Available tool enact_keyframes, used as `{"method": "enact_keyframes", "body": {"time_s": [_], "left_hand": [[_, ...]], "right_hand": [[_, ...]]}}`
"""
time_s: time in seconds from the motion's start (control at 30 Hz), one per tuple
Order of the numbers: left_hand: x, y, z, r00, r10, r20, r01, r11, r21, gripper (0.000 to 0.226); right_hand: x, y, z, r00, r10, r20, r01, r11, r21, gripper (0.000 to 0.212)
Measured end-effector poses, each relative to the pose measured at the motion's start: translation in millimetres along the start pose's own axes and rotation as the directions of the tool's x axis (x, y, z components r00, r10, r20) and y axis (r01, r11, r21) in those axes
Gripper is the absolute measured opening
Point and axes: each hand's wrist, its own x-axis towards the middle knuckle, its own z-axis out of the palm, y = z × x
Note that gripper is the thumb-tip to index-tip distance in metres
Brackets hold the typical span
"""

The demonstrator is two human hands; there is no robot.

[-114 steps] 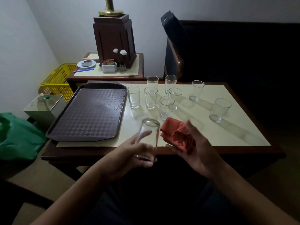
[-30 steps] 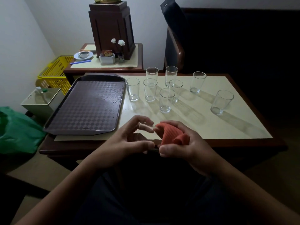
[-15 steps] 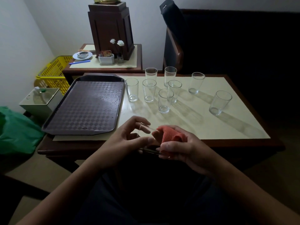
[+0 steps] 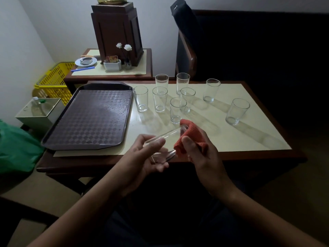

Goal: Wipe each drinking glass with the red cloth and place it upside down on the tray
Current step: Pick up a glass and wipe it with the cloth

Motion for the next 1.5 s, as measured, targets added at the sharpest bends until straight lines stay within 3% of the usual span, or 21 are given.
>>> {"method": "enact_keyframes", "body": {"time_s": [0.1,0.2,0.27,0.33,0.37,0.43,0.5,0.57,0.6,0.67,0.73,0.8,0.87,0.97,1.07,1.13,1.2,1.23,1.3,1.4,1.5], "left_hand": [[0,-2,-9,0.978,0.199,-0.064,-0.181,0.960,0.215,0.063],[1,-3,-18,0.944,0.325,-0.059,-0.270,0.861,0.431,0.074],[2,-4,-19,0.949,0.307,-0.074,-0.248,0.872,0.422,0.068],[3,-2,-16,0.973,0.215,-0.088,-0.182,0.940,0.289,0.059],[2,0,-15,0.980,0.185,-0.071,-0.161,0.953,0.258,0.058],[0,4,-19,0.983,0.182,-0.001,-0.169,0.919,0.357,0.059],[-2,5,-23,0.964,0.207,0.168,-0.263,0.841,0.473,0.060],[-5,3,-23,0.915,0.241,0.323,-0.389,0.736,0.554,0.060],[-6,1,-22,0.884,0.276,0.377,-0.459,0.661,0.594,0.057],[-6,0,-18,0.838,0.325,0.438,-0.544,0.553,0.631,0.052],[-4,1,-15,0.825,0.358,0.438,-0.565,0.543,0.621,0.050],[-3,3,-16,0.818,0.412,0.402,-0.573,0.520,0.633,0.051],[-2,4,-17,0.833,0.464,0.302,-0.528,0.500,0.687,0.059],[2,4,-21,0.898,0.435,0.069,-0.343,0.593,0.729,0.067],[9,0,-24,0.969,0.193,-0.152,-0.071,0.813,0.578,0.077],[9,-3,-25,0.986,-0.098,-0.134,0.135,0.944,0.302,0.085],[7,-6,-20,0.960,-0.279,-0.001,0.278,0.957,0.081,0.081],[7,-8,-18,0.951,-0.306,0.055,0.305,0.952,0.016,0.074],[8,-9,-13,0.950,-0.293,0.108,0.302,0.949,-0.086,0.052],[12,-7,-17,0.966,-0.249,0.072,0.257,0.958,-0.131,0.049],[14,-4,-33,0.982,-0.191,0.005,0.191,0.981,-0.023,0.060]], "right_hand": [[4,-2,2,0.975,0.220,-0.042,-0.204,0.949,0.239,0.044],[5,3,-1,0.956,0.282,-0.081,-0.261,0.943,0.205,0.035],[4,5,-3,0.982,0.118,-0.145,-0.116,0.993,0.022,0.028],[6,2,-10,0.992,-0.102,-0.081,0.082,0.973,-0.214,0.029],[7,-1,-15,0.989,-0.145,-0.015,0.136,0.958,-0.252,0.035],[10,-11,-22,0.988,-0.089,0.124,0.114,0.971,-0.210,0.042],[12,-14,-21,0.956,0.063,0.285,-0.032,0.993,-0.112,0.035],[17,-9,-20,0.894,0.271,0.358,-0.290,0.957,-0.001,0.040],[21,-7,-23,0.830,0.408,0.381,-0.450,0.893,0.025,0.049],[25,-7,-30,0.625,0.604,0.495,-0.704,0.709,0.024,0.068],[26,-6,-35,0.477,0.628,0.615,-0.814,0.579,0.040,0.085],[29,-5,-36,0.451,0.635,0.628,-0.841,0.538,0.060,0.095],[30,-7,-34,0.483,0.638,0.600,-0.832,0.548,0.088,0.093],[27,-15,-30,0.577,0.627,0.524,-0.789,0.593,0.160,0.081],[26,-21,-26,0.721,0.536,0.439,-0.684,0.650,0.330,0.070],[27,-16,-24,0.872,0.393,0.292,-0.485,0.775,0.404,0.052],[27,-5,-24,0.983,0.175,0.057,-0.181,0.975,0.131,0.025],[24,0,-24,0.999,0.054,-0.003,-0.054,0.992,-0.112,0.023],[13,9,-18,0.996,-0.085,0.042,0.094,0.894,-0.438,0.045],[-14,21,3,0.942,-0.234,0.239,0.333,0.719,-0.610,0.070],[-24,27,13,0.903,-0.308,0.301,0.430,0.651,-0.625,0.065]]}}
